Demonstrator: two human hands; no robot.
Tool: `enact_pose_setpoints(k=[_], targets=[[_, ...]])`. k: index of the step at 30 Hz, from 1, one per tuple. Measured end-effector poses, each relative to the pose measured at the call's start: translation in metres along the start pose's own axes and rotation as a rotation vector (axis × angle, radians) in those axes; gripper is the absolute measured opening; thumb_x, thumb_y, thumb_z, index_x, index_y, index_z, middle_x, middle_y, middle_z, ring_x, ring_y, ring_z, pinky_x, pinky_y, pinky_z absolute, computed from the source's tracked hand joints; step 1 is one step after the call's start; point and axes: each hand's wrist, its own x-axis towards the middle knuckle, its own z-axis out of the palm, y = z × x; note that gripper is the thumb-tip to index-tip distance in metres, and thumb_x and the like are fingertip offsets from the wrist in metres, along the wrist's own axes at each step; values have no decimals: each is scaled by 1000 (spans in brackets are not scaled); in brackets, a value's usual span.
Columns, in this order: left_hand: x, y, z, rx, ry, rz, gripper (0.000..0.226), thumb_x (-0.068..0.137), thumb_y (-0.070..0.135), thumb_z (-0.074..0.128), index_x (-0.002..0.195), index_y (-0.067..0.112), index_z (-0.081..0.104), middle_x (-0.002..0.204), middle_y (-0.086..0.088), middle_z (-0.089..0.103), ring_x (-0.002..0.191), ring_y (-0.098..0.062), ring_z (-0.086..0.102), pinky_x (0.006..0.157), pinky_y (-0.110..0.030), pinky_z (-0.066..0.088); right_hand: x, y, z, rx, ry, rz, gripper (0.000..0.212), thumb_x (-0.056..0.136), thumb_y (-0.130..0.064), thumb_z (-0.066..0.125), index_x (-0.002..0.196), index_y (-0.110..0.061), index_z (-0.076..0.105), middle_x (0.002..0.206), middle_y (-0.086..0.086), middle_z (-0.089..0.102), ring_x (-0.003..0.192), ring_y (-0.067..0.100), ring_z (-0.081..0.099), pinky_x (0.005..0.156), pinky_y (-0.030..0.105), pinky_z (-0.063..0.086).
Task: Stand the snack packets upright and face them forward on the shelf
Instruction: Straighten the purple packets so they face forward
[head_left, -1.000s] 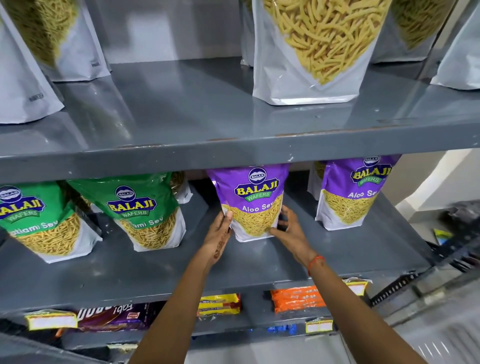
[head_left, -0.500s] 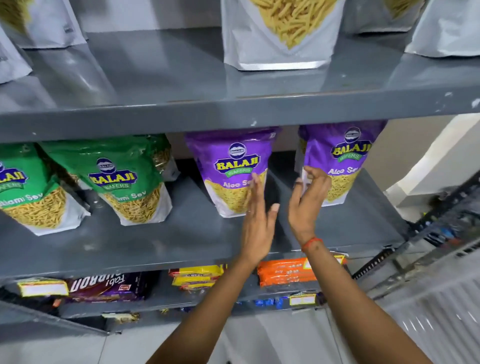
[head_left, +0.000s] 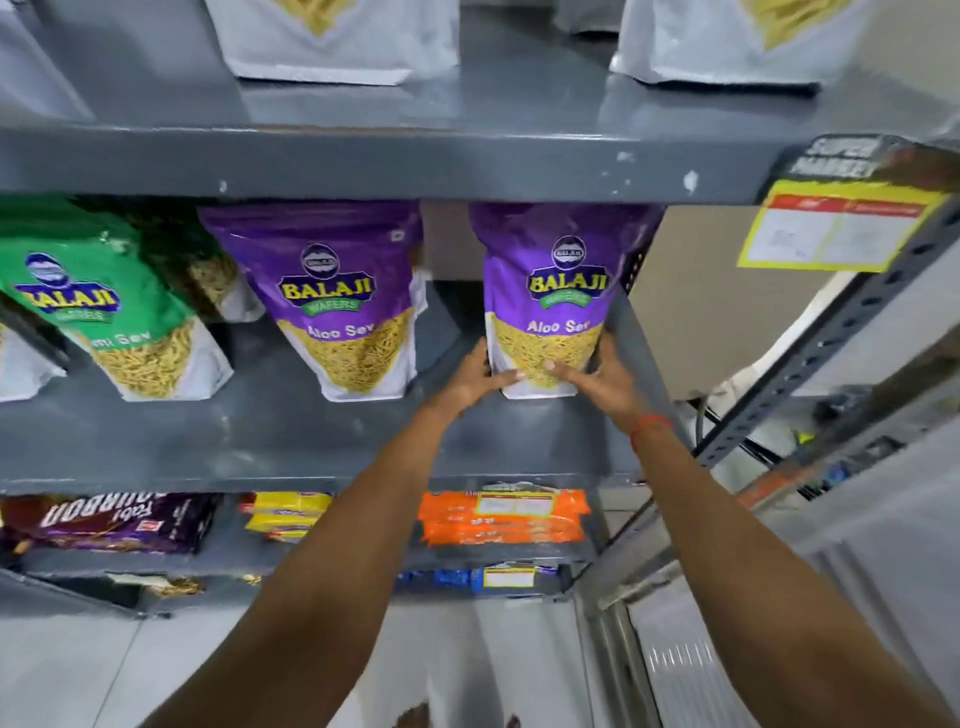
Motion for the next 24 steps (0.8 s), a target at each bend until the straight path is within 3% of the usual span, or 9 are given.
enact_pose_setpoints(k=[2,4,8,13,16,18,20,21,24], targets=[[-15,2,5,12,15,-8,82,64,27,76,132,4,36,129,-12,53,114,-22,53,104,-41,42,-14,5,-2,22,16,29,73,69,-13,81,130,-17,40,128,2,56,109,3,58,88,12,50],[-39,2,15,34,0,-18,73,72,20,74,133,8,35,128,-8,54,115,-20,54,104,-40,43,-37,10,-4,27,42,35,74,69,-13,81,130,-19,39,127,0,56,108,-3,57,87,10,48],[-81,-9,34,81,-13,-24,53,79,23,70,123,24,39,127,-8,58,114,-20,57,101,-42,46,-81,19,-8,47,59,27,74,68,-13,82,130,-14,41,126,1,58,113,4,57,92,20,51],[-92,-4,44,77,-31,-17,61,80,29,69,132,26,36,135,-6,54,122,-22,53,106,-47,42,-95,11,-11,83,65,24,74,71,-5,78,132,-14,38,119,-9,56,99,-17,56,76,5,48],[-95,0,43,92,-46,-25,72,76,38,71,135,27,31,139,-5,50,126,-21,49,108,-51,39,-100,2,-12,87,63,45,80,69,-13,81,135,-13,36,122,-4,56,99,-17,56,80,11,52],[-98,0,43,127,-2,-12,93,65,59,70,139,35,21,147,0,40,134,-22,41,110,-54,34,-109,-5,-7,150,86,77,90,73,-30,78,143,-16,24,137,-3,48,115,-10,51,91,15,48],[-105,8,43,186,139,48,105,62,76,57,143,41,0,158,12,11,145,-21,18,116,-55,23,-118,-16,5,100,322,42,92,79,-56,61,148,-20,12,154,0,28,136,4,30,107,24,32],[-111,15,43,220,235,128,103,66,79,47,144,38,-5,155,18,-1,146,-16,8,118,-52,17,-123,-25,13,0,483,-50,86,83,-60,50,148,-17,14,156,4,22,141,9,23,112,26,25],[-130,41,36,338,450,450,86,82,68,31,147,23,-4,155,13,-4,145,-6,-1,120,-40,8,-126,-61,41,-183,724,-512,54,96,-30,40,141,-3,27,149,13,25,141,23,24,117,35,23]])
